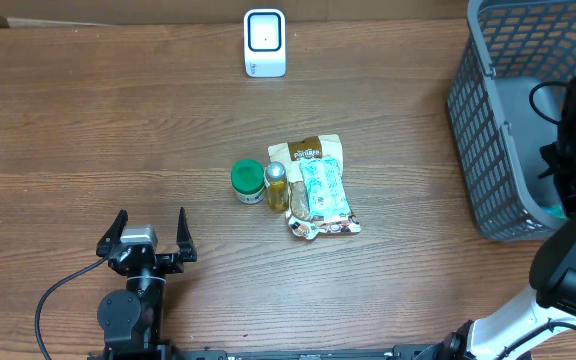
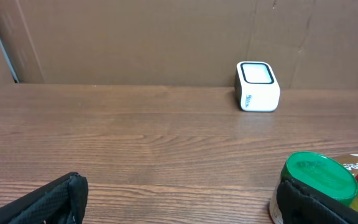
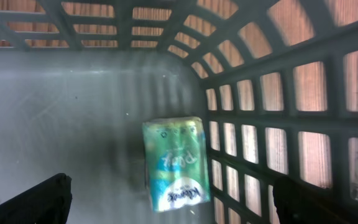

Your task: Scan the item barcode

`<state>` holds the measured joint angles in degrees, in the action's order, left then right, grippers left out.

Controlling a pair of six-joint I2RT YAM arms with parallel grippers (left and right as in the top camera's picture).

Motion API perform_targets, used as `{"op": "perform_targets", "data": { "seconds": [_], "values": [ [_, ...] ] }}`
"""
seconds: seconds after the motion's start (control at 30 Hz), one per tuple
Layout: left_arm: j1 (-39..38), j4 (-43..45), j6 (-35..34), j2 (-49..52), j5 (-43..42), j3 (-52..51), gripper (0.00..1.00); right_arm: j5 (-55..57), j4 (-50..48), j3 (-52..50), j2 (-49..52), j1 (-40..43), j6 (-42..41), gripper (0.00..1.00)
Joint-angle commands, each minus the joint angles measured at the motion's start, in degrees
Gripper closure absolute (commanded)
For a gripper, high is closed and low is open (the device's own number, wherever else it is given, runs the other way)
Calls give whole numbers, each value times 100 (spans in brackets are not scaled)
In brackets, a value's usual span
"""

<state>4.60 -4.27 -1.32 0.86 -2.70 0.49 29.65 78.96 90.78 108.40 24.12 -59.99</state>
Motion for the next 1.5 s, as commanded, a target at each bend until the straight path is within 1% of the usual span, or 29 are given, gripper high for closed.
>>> {"op": "perform_targets", "data": {
  "seconds": [0.0, 0.07, 0.13, 0.27, 0.3, 0.53, 0.6, 0.67, 0.7, 0.8, 0.93, 1.0, 1.07, 1.13, 1.33, 1.47],
  "values": [
    [31, -2, 7, -55, 31, -22, 0, 140, -271, -310, 4, 7, -129, 0],
    [31, -2, 4, -55, 31, -22, 0, 142, -520, -535, 4, 9, -129, 2],
    [31, -2, 7, -55, 33, -22, 0, 138, -761, -802, 7, 9, -131, 5],
    [31, -2, 7, -55, 31, -22, 1, 68, -1287, -1311, 7, 9, -131, 7],
    [31, -2, 7, -55, 33, -22, 1, -52, -1456, -1445, 7, 9, -131, 9],
    [31, -2, 4, -55, 31, -22, 0, -542, -2616, -2280, 11, 9, -133, 10],
    [31, -2, 4, -55, 31, -22, 1, -632, -2885, -2463, 15, 7, -131, 14],
    [31, -2, 7, -55, 31, -22, 0, -643, -2914, -2494, 15, 7, -129, 23],
    [31, -2, 4, -55, 31, -22, 0, -649, -2892, -2483, 13, 7, -127, 24],
    [31, -2, 7, -55, 31, -22, 1, -756, -2741, -2341, 9, 7, 87, 25],
    [31, -2, 7, -55, 33, -22, 0, -1204, -2702, -2002, 4, 0, 1228, 25],
    [31, -2, 4, -55, 31, -22, 1, -1342, -2704, -1882, 4, 0, 1517, 24],
    [31, -2, 4, -55, 31, -22, 0, -1346, -2710, -1836, 4, 0, 1510, 17],
    [31, -2, 7, -55, 31, -22, 0, -1346, -2754, -1838, 4, 0, 1508, 15],
    [31, -2, 4, -55, 31, -22, 0, -1318, -2658, -1840, 4, 2, 1508, 15],
    [31, -2, 4, -55, 31, -22, 0, -1110, -2732, -1840, 4, 2, 1357, 20]
  ]
}}
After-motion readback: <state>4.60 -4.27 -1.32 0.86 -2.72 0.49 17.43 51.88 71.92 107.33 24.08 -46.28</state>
